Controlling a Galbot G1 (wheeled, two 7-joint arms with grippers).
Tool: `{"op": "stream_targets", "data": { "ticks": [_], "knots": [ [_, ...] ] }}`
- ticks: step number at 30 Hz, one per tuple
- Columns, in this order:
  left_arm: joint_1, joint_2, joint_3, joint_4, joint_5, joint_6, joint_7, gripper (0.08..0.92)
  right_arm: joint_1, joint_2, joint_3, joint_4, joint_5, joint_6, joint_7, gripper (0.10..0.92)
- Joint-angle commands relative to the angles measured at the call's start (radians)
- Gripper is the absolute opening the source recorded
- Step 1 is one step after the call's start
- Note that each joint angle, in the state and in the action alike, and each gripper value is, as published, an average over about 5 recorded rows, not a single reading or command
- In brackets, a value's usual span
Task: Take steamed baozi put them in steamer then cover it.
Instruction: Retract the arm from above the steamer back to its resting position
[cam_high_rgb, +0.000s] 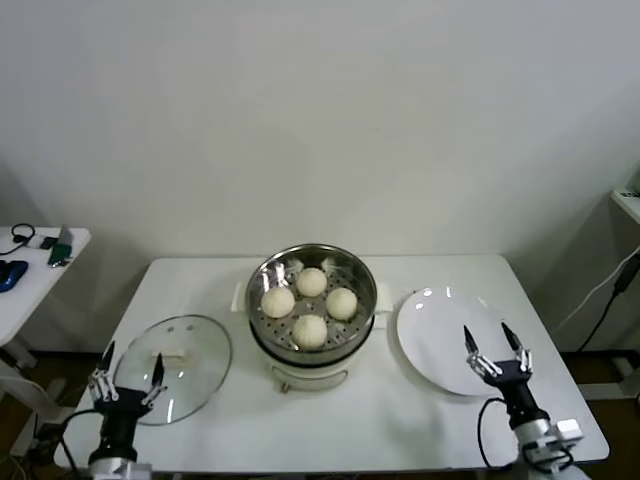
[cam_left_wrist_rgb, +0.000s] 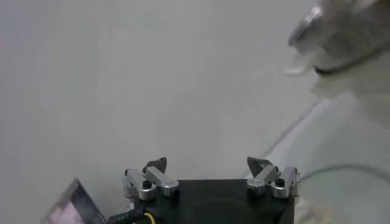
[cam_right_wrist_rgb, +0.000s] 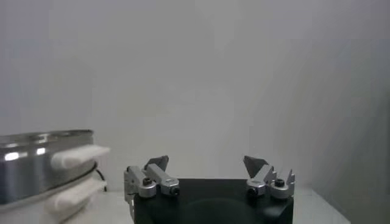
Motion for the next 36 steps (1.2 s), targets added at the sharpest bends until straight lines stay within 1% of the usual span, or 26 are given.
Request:
{"op": "stream_targets", "data": {
  "ticks": [1,9,20,27,32,36],
  "knots": [
    [-0.075,0.016,0.007,0.208,0.58,0.03,-0.053,0.823,-0.075,0.069,-0.025,-0.048,-0.041,0.09,-0.01,0.823],
    [-0.172,0.023,0.014,0.326,0.592,0.054,-0.039,0.823,-0.078,0.077,-0.031,-0.046,-0.065,0.09,-0.005,0.823],
    [-0.31,0.029,0.046,0.455,0.606,0.063,-0.037,0.823,-0.094,0.093,-0.022,-0.041,-0.062,0.097,-0.003,0.823],
    [-0.387,0.046,0.055,0.533,0.611,0.065,-0.041,0.823,-0.101,0.103,-0.009,-0.035,-0.065,0.097,-0.002,0.823],
    [-0.419,0.066,0.056,0.582,0.617,0.062,-0.051,0.823,-0.108,0.111,-0.003,-0.027,-0.068,0.097,-0.002,0.823],
    [-0.414,0.078,0.054,0.575,0.615,0.063,-0.053,0.818,-0.114,0.116,-0.001,-0.027,-0.075,0.099,-0.002,0.823]
  ]
}}
